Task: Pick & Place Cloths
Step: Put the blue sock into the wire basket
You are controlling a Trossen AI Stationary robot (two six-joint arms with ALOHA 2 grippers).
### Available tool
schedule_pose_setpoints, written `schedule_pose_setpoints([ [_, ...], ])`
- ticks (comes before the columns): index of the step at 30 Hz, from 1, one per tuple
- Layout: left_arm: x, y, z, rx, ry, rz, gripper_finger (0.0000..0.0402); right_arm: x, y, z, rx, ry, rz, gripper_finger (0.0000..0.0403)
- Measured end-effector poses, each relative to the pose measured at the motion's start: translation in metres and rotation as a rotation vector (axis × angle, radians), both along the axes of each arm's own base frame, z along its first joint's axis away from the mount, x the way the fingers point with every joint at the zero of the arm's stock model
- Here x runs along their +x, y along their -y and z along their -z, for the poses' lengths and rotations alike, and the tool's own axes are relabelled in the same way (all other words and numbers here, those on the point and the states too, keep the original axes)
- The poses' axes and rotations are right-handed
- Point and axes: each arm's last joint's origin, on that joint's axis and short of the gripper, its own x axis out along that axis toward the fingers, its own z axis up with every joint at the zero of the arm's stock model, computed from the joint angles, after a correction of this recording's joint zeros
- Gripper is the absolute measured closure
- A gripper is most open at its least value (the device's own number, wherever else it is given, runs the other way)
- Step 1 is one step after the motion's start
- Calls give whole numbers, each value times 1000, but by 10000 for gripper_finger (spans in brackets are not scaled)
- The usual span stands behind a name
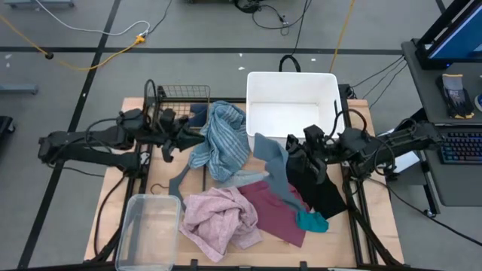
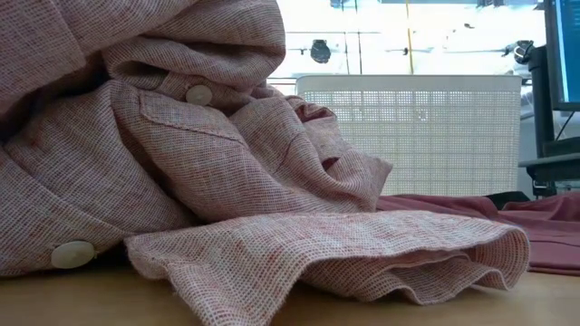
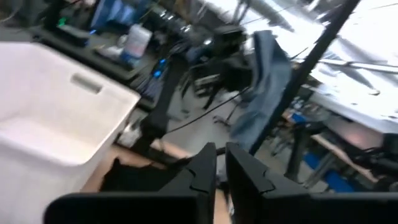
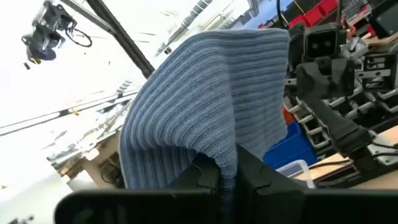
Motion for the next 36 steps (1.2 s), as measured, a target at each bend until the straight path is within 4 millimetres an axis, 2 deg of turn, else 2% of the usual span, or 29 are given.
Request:
schedule_pose_setpoints([
  [4,15,6,-1,-3,64,44,322,-1,0,-2,-11,23,-11,400],
  [12,52,19,11,-64,109,124,237,-3,0,-11,-70,157,18,400],
  [19,79,30,22,-138,203,188,180,12,-3,-9,-83,259,43,400],
  [26,98,37,32,-200,202,220,153,35,0,4,-30,268,50,400],
  [36,125,50,18,-181,226,261,144,58,13,21,79,244,54,400],
])
